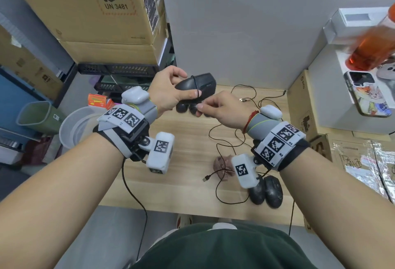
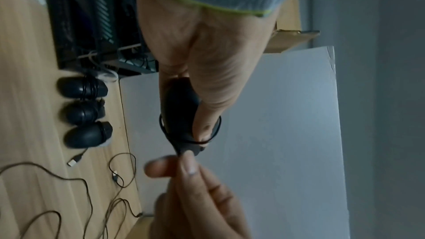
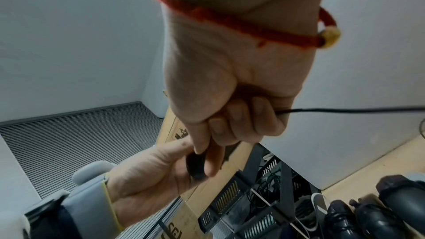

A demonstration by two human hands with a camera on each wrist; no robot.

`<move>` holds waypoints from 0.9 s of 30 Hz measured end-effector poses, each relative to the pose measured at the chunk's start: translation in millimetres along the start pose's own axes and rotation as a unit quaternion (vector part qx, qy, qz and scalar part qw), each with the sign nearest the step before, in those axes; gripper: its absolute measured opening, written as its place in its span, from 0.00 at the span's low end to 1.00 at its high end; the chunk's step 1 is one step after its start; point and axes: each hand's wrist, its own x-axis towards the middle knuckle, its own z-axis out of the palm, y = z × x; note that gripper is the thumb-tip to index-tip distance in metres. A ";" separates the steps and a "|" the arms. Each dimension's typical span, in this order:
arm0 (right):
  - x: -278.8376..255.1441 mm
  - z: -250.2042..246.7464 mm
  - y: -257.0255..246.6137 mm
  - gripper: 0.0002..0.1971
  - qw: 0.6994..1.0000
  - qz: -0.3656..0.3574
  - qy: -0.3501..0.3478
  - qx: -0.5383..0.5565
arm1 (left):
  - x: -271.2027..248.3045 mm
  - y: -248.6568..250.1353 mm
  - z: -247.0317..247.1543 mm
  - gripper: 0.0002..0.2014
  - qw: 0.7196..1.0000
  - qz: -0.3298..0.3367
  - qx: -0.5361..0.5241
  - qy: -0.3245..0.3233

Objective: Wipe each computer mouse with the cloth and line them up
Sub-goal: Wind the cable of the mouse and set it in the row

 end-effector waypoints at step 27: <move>0.0 -33.2 7.7 0.12 0.993 0.040 0.058 0.091 | -19.0 8.8 -0.5 0.35 0.971 0.003 -0.028 -0.236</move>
